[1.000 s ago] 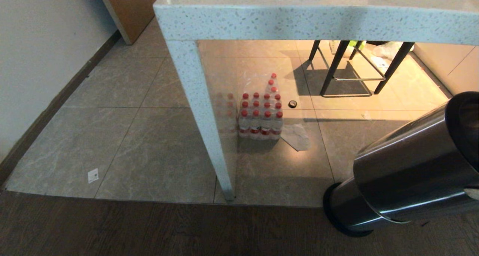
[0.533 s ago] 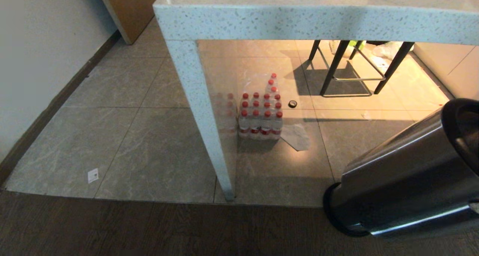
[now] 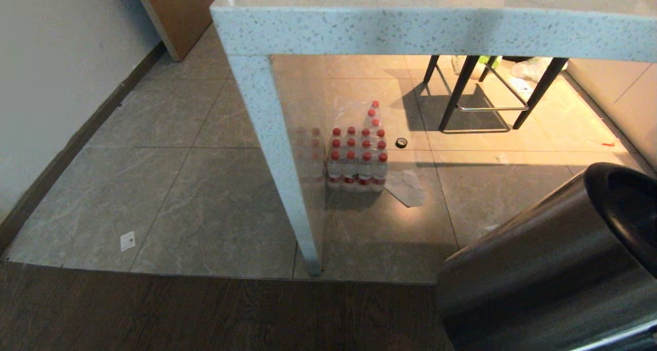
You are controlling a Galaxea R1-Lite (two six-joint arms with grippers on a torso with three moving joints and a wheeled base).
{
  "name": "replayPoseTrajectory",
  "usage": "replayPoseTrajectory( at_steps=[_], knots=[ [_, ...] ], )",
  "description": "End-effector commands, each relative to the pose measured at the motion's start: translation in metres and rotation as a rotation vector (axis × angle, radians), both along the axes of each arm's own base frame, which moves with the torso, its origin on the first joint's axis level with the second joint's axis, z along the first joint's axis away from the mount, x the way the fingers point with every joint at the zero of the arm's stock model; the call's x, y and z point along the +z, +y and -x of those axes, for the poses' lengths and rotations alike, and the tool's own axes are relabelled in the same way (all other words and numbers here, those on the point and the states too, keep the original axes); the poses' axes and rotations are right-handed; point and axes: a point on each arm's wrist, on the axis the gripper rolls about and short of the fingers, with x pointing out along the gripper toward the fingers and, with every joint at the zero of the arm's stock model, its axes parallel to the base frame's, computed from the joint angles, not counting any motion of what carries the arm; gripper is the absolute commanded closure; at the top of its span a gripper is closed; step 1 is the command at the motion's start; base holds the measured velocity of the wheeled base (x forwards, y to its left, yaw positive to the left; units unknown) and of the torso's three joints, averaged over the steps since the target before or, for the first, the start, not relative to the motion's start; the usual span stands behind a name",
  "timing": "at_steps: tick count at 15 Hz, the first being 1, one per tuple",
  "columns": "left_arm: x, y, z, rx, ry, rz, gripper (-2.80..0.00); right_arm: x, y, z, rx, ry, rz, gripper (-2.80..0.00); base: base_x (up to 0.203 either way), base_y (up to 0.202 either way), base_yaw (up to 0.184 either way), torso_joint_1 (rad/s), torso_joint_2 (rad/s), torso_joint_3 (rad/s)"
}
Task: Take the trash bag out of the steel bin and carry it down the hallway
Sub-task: Place the outer trash can on the ground
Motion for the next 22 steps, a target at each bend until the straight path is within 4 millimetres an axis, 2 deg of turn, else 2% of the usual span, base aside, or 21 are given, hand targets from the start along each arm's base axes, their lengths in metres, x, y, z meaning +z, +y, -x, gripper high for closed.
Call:
replayPoseTrajectory(
  at_steps=[1, 5, 9, 12, 18, 22],
  knots=[
    [0.0, 0.0, 0.0, 0.0, 0.001, 0.0, 0.0, -0.005, 0.001, 0.0, 0.011, 0.024, -0.015, 0.0, 0.0, 0.0, 0.0, 0.0, 0.0, 0.0],
    [0.0, 0.0, 0.0, 0.001, 0.001, 0.0, 0.0, -0.02, -0.001, -0.003, -0.002, 0.1, -0.065, 0.0, 0.0, 0.0, 0.0, 0.0, 0.0, 0.0],
    [0.0, 0.0, 0.0, 0.0, 0.0, 0.0, 0.0, -0.047, -0.003, -0.009, -0.013, 0.139, -0.087, 0.0, 0.0, 0.0, 0.0, 0.0, 0.0, 0.0],
    [0.0, 0.0, 0.0, 0.0, 0.001, 0.0, 0.0, -0.056, -0.002, -0.019, 0.016, 0.161, -0.102, 0.0, 0.0, 0.0, 0.0, 0.0, 0.0, 0.0],
    [0.0, 0.0, 0.0, 0.001, 0.001, 0.0, 0.0, -0.058, -0.006, -0.059, -0.001, 0.181, -0.199, 0.0, 0.0, 0.0, 0.0, 0.0, 0.0, 0.0],
    [0.0, 0.0, 0.0, 0.0, 0.001, 0.0, 0.0, -0.052, -0.002, -0.101, -0.11, 0.203, -0.295, 0.0, 0.0, 0.0, 0.0, 0.0, 0.0, 0.0]
  ],
)
